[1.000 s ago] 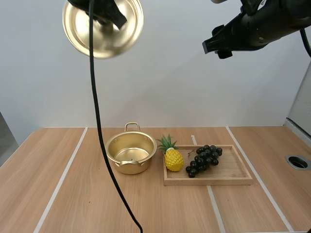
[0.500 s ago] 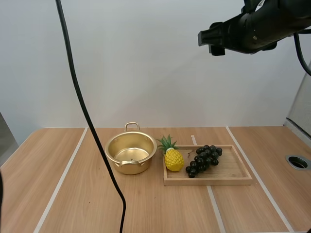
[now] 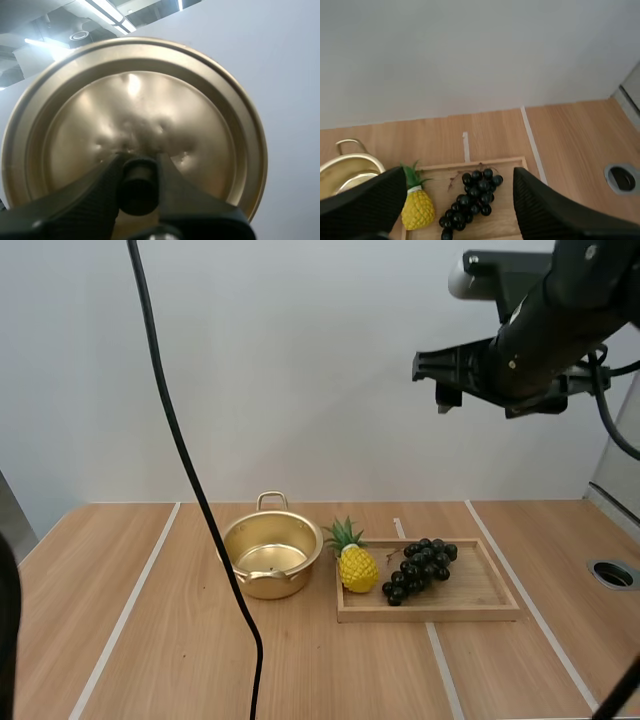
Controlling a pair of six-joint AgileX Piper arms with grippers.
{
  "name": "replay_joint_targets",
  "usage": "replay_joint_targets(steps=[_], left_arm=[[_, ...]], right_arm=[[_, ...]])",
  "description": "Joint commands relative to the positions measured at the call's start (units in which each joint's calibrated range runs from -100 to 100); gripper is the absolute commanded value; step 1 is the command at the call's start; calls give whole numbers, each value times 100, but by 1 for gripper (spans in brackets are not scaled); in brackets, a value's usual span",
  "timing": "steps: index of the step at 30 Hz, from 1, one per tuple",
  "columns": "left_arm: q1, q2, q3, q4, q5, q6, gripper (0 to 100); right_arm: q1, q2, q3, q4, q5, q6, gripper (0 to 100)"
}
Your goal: Open the pot, put the grape inside, and close it
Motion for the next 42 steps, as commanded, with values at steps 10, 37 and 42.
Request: replay_joint_targets(steps=[10, 37, 42], left_arm=[[21, -15, -40, 70, -274, -57, 0], [21, -15, -40, 70, -274, -57, 0], [21, -15, -40, 70, -274, -57, 0]], right_arm=[[-18, 639, 350, -490, -240, 1428, 100], [-18, 2096, 1026, 160, -16, 3500, 100], [-18, 2843, 1026, 321, -16, 3685, 100]])
